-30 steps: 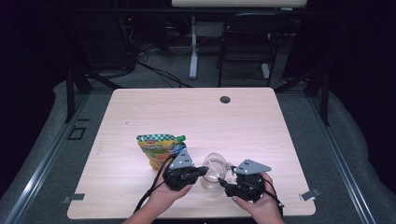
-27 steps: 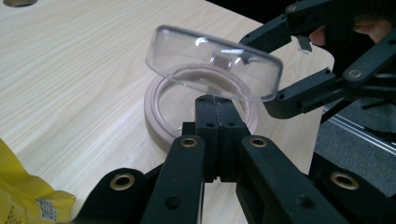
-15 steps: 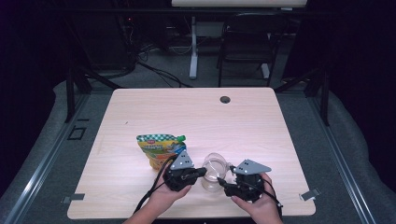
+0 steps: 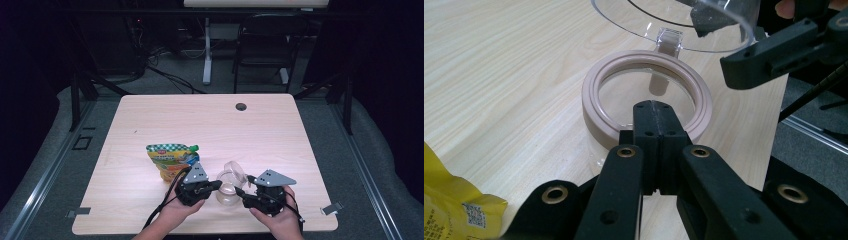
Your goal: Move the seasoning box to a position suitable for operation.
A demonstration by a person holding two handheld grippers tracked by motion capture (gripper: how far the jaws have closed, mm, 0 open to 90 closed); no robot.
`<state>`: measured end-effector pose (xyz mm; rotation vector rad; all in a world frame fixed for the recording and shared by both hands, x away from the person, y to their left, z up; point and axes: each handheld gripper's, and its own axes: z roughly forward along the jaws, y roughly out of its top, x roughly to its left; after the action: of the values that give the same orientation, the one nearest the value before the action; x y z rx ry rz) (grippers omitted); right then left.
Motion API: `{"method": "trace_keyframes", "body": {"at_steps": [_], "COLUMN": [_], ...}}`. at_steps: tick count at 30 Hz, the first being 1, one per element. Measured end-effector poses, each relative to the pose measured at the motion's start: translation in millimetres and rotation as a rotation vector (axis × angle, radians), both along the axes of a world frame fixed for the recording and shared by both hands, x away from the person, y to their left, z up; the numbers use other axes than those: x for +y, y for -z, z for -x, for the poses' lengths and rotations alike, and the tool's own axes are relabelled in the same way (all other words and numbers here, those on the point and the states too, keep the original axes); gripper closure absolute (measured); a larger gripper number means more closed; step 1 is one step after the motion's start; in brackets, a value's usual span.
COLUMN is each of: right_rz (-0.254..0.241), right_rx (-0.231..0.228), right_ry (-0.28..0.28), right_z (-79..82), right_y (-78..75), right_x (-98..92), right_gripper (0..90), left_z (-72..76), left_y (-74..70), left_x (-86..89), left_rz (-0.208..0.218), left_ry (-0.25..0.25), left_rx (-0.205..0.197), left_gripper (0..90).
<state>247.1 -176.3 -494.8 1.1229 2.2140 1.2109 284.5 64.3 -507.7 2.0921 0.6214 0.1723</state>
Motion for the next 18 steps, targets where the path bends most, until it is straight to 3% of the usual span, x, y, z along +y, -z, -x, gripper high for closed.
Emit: {"method": "trace_keyframes", "body": {"at_steps": [8,18], "right_rz": [-0.052,-0.066], "right_rx": [-0.006,0.015], "right_ry": [0.024,0.06], "right_z": [-0.6,-4.0], "right_y": [-4.2,-0.9], "right_x": [-10.7,-20.8], "right_gripper": [46.6,54.3], "left_z": [0.2,0.6], "left_y": [0.1,0.1], "left_x": [-0.1,-0.2], "left_rz": [0.001,0.001], "left_ry": [-0.001,-0.003], "left_rx": [-0.001,-0.001], "left_gripper": [90.0,90.0]}}
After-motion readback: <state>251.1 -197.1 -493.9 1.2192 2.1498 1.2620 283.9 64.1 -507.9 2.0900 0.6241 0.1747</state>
